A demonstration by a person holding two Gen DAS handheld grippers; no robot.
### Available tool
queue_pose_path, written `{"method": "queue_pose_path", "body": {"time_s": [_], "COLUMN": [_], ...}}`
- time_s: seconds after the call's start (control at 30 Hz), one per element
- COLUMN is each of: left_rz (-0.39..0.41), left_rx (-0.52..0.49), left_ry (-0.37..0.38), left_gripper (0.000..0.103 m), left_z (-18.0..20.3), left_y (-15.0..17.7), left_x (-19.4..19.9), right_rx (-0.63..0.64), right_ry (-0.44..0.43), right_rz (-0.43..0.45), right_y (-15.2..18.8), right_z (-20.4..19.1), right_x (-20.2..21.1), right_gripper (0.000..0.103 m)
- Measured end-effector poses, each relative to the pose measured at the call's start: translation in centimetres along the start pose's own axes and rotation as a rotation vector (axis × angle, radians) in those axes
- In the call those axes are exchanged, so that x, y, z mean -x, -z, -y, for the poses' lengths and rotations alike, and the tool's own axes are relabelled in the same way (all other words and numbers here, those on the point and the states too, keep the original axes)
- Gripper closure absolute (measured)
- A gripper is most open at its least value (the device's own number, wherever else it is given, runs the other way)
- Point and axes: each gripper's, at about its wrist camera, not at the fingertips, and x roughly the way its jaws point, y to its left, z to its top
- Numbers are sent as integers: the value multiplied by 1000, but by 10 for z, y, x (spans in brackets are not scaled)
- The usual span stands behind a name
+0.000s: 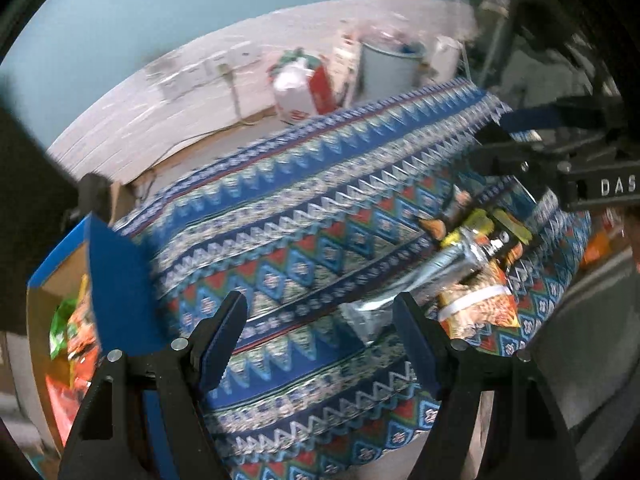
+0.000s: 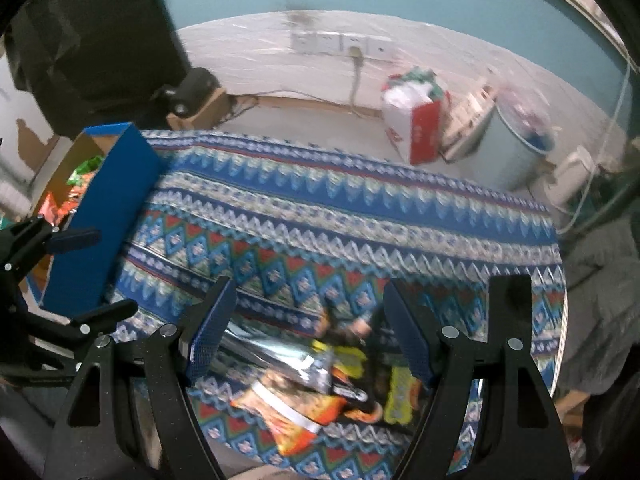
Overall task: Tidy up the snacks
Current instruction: 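Move both grippers from the box back to the snack pile, then grasp silver foil bag with left gripper while right gripper grasps black-yellow bag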
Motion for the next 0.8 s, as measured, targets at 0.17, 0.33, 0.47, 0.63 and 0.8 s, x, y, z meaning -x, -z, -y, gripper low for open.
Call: {"method": "queue_pose_path", "body": {"time_s": [0.17,0.33,0.47,0.63,0.8], "left_rz": [-30,-65,-92,-119,-152], "left_rx": [-99,-168,-204,-246,-273], "left_ry": [26,38,51,46,53], "left_gripper": [26,26,26,26,26], "left_z": [32,51,60,71,80], "left_y": [-4,-7,-9,-12,-13], "left_x": [-22,-44,-61,-77,-95], "right_rx": [-54,-114,-140,-164,-177], "right_ry": [24,38,39,39,36], "right_rz": [-40,-90,-124,-174,-235], "right_y": [22,45,56,70,82], "right_z": [29,56,70,79,81], "right_x": [-7,-20,-29,-41,-56], "right_gripper": [27,27,27,27,27]}}
